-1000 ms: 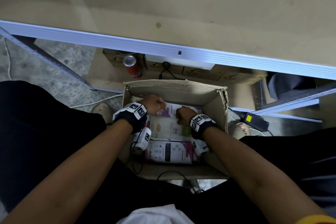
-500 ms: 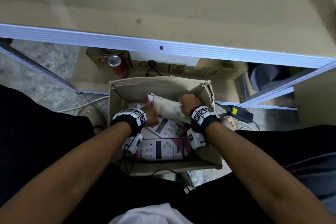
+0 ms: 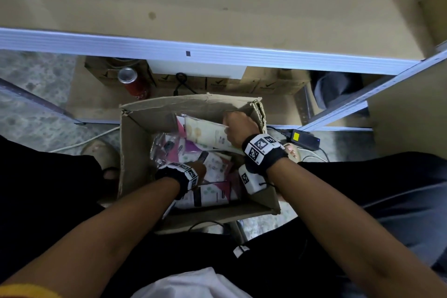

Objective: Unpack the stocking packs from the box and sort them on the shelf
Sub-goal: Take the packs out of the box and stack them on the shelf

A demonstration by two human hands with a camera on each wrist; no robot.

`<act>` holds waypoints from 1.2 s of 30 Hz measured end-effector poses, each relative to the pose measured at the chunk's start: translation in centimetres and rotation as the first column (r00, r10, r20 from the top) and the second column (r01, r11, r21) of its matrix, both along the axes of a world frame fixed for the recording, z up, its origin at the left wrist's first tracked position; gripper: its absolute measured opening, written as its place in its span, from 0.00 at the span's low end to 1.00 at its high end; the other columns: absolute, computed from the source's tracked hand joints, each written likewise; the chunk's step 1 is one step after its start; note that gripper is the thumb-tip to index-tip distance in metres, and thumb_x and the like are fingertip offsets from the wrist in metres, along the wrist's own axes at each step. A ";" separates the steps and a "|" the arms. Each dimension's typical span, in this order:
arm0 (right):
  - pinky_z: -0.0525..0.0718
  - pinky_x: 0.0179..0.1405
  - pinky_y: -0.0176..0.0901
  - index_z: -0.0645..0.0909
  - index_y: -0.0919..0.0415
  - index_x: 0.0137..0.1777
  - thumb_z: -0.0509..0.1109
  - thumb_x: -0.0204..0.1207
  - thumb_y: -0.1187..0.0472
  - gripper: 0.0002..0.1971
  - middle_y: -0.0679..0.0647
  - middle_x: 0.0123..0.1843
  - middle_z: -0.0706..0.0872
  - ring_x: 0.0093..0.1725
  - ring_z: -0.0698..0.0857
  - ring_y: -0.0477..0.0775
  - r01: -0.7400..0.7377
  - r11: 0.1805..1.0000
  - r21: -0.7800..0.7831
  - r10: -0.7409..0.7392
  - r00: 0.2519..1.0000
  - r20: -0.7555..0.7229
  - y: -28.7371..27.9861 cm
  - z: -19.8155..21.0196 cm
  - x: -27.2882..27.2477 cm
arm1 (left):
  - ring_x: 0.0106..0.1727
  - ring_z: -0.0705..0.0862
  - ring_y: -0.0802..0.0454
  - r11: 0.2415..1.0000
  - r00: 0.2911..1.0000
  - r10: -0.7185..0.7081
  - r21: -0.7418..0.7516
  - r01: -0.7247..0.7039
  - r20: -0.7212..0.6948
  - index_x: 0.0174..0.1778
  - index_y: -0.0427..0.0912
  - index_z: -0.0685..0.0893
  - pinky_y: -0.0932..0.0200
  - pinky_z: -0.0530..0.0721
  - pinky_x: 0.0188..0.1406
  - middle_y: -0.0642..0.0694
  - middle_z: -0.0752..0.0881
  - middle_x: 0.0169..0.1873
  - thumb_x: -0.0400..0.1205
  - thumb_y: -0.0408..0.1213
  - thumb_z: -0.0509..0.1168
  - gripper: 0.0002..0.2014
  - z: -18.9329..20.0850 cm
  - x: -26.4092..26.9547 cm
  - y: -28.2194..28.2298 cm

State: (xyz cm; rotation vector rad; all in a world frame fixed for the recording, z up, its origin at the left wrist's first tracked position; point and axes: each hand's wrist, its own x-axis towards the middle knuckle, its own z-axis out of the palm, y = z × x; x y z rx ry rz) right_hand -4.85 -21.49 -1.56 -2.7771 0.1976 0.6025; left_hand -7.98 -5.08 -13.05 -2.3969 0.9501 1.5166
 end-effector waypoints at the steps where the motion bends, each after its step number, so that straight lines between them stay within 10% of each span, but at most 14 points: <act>1: 0.82 0.49 0.48 0.83 0.62 0.56 0.69 0.78 0.66 0.08 0.61 0.60 0.85 0.58 0.86 0.65 0.000 1.000 0.001 0.000 1.000 -0.006 0.0 0.1 0.0 | 0.68 0.82 0.39 1.000 0.999 -0.021 -0.005 0.022 0.025 0.67 0.35 0.81 0.52 0.81 0.57 0.34 0.80 0.71 0.84 0.33 0.67 0.15 0.1 0.3 0.1; 4: 0.80 0.48 0.48 0.82 0.61 0.55 0.69 0.77 0.66 0.08 0.61 0.60 0.84 0.59 0.85 0.65 0.002 1.000 0.004 -0.002 1.000 -0.010 -0.1 0.2 0.2 | 0.62 0.85 0.38 0.992 0.992 0.039 -0.123 -0.024 0.121 0.73 0.33 0.77 0.54 0.79 0.46 0.35 0.85 0.63 0.80 0.35 0.71 0.25 0.4 2.2 0.0; 11: 0.81 0.55 0.53 0.78 0.61 0.61 0.71 0.76 0.64 0.14 0.59 0.65 0.81 0.64 0.81 0.64 -0.001 1.000 -0.007 0.001 1.000 0.027 0.0 0.6 0.1 | 0.60 0.85 0.33 0.959 0.973 0.055 -0.282 0.011 0.225 0.61 0.30 0.85 0.41 0.85 0.57 0.32 0.86 0.60 0.83 0.31 0.65 0.14 0.4 4.7 -1.5; 25: 0.80 0.60 0.54 0.78 0.61 0.64 0.72 0.76 0.62 0.17 0.59 0.68 0.80 0.67 0.79 0.63 0.008 1.000 -0.002 -0.008 1.000 0.020 0.1 0.6 0.3 | 0.75 0.71 0.41 0.955 0.911 -0.116 -0.207 0.212 0.395 0.65 0.36 0.85 0.45 0.81 0.65 0.40 0.82 0.68 0.86 0.30 0.57 0.16 -1.5 2.6 -1.3; 36: 0.81 0.58 0.55 0.79 0.61 0.61 0.73 0.75 0.63 0.16 0.59 0.65 0.81 0.65 0.80 0.63 0.004 1.000 0.004 -0.004 0.999 0.042 0.1 0.3 0.2 | 0.61 0.85 0.37 0.977 0.956 -0.026 -0.196 0.087 0.292 0.60 0.38 0.82 0.44 0.85 0.58 0.37 0.84 0.60 0.83 0.30 0.62 0.11 -0.7 3.0 1.2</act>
